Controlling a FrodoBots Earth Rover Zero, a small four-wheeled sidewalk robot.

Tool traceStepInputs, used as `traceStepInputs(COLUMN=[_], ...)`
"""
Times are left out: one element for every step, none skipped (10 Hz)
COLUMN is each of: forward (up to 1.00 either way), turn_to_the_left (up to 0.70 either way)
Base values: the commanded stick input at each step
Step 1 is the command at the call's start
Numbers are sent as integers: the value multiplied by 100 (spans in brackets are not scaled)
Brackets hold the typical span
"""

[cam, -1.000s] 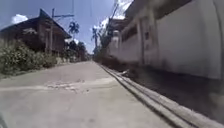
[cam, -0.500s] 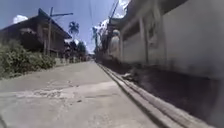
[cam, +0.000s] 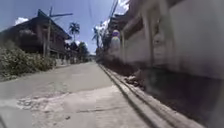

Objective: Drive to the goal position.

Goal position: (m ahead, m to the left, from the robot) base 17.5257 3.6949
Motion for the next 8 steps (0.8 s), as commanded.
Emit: traceStepInputs(forward=[85, 85, 85, 85, 85, 85, 85, 85], turn_to_the_left=[1, 0, 0, 0, 13, 26, 29, 33])
